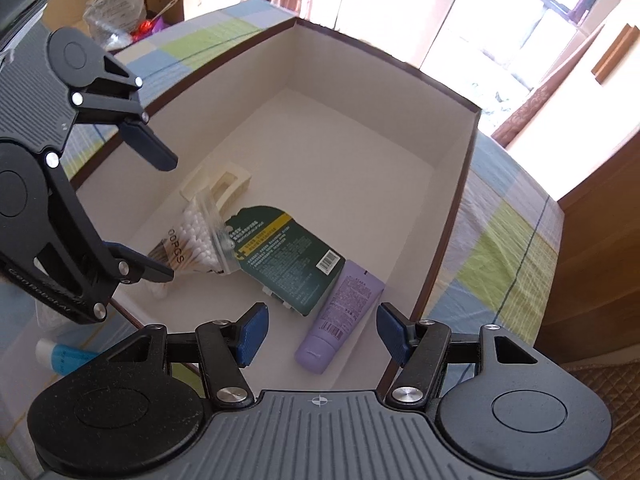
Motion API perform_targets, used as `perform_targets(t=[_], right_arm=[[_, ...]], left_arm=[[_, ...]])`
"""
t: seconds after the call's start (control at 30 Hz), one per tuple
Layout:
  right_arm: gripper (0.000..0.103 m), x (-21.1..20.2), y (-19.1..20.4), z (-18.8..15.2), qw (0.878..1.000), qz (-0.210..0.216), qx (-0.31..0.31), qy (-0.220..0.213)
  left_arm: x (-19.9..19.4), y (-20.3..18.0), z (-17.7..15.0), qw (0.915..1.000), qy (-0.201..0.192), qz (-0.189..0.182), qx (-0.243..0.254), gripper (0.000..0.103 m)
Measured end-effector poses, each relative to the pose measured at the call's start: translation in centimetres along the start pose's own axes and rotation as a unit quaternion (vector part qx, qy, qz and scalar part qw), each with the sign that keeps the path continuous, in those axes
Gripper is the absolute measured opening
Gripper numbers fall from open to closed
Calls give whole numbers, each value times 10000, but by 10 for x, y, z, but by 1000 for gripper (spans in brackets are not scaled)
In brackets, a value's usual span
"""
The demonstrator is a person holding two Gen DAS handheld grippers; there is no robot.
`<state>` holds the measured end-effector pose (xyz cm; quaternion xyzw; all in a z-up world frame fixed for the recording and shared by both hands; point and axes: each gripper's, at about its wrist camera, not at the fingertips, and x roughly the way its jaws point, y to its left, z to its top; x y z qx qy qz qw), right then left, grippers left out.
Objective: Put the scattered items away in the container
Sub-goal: 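Open the right gripper releasing the tube while the left gripper releases the swab bag, then withdraw both grippers from the box back over the items on the table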
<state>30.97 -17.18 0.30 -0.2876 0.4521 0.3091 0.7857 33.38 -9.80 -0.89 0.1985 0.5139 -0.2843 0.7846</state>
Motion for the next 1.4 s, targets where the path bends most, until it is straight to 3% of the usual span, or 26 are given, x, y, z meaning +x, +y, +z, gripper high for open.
perform_targets(t=[0.3, 0.37, 0.4, 0.67, 0.87, 1.07, 1.4], right_arm=[[67, -31, -1, -16, 9959, 5, 813, -385], [99, -40, 3, -24, 9941, -31, 952, -522], [100, -45, 5, -28, 9930, -57, 1010, -607], [100, -74, 24, -58, 9818, 16, 1677, -887], [100, -81, 39, -84, 9695, 74, 2291, -866], [100, -74, 57, -107, 9576, 241, 2787, -686], [100, -56, 90, -126, 9424, 460, 3284, -426]], left_arm=[[-48, -1, -23, 9987, -476, 173, -83, 75], [-58, 0, -34, 9979, -574, 289, -99, 75], [-63, 1, -39, 9975, -614, 330, -116, 75], [-99, 20, -95, 9930, -827, 644, -538, 76], [-112, 40, -144, 9883, -749, 782, -1070, 76], [-108, 44, -183, 9861, -508, 756, -1392, 76], [-87, 22, -223, 9880, -317, 524, -1416, 76]])
